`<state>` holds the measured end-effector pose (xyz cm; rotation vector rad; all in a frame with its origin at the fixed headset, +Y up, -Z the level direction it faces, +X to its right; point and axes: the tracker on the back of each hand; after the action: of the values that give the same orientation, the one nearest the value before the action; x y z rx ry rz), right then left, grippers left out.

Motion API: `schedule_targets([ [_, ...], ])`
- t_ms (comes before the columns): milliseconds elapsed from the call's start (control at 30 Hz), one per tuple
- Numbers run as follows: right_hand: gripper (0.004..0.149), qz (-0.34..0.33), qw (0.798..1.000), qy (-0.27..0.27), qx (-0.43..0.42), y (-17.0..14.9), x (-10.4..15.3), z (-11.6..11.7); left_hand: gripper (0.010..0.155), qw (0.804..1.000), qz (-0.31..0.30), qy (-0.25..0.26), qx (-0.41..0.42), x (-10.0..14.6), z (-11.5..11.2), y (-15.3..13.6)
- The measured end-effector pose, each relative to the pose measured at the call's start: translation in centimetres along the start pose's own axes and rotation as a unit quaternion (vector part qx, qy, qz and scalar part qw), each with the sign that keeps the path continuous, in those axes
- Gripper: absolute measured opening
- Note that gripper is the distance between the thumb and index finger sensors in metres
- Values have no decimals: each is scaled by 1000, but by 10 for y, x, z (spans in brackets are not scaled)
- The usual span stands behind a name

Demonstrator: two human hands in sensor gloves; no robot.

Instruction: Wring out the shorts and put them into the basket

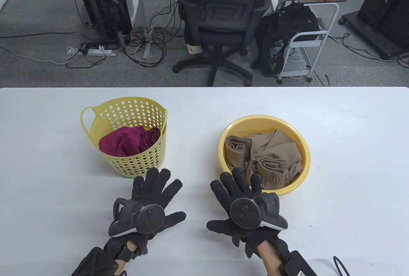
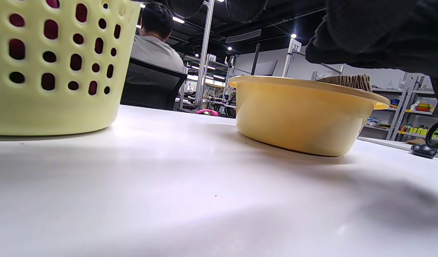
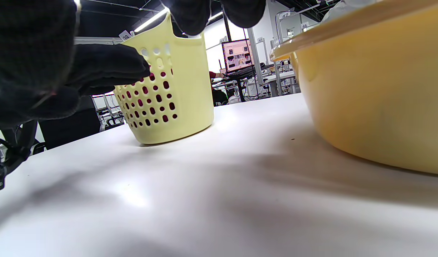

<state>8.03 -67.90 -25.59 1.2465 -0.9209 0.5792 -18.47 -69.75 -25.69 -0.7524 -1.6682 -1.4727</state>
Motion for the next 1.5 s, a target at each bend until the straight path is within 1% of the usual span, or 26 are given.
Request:
schedule_targets([
  [267,103,-1,1000,0,11,1,-1,-2,88,1000,-2,-2,-2,1,0,-1],
  [367,104,-1,1000,1,17,2,-2,-6,88,1000,-3,-1,-2,1,0,-1],
  [500,103,1,1000,4,28,1,-5,-18,88,1000,-5,1,0,2,0,-1],
  [733,103,12,999,18,31,-9,-11,-50,88,1000,-13,2,-1,2,-1,0],
  [900,103,36,998,29,35,-27,-14,-72,88,1000,-16,4,0,3,-1,1],
  [1100,102,84,994,48,47,-60,-15,-92,88,1000,-16,5,0,3,-1,1],
  [1267,101,122,989,72,48,-92,-16,-98,88,1000,-18,3,1,4,0,1],
  [1400,102,149,984,93,44,-114,-17,-95,88,1000,-18,2,0,4,0,2],
  [1500,104,160,982,99,36,-126,-18,-92,88,1000,-18,3,1,4,0,2],
])
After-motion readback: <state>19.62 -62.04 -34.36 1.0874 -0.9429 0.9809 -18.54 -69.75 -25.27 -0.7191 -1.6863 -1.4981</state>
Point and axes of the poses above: the tracker on the back of each hand, its own y axis roughly to the thumb side, its own x axis roughly from the fingertips to the wrist, z = x × y, and after that the axes turned 2 degrees about x, right-handed
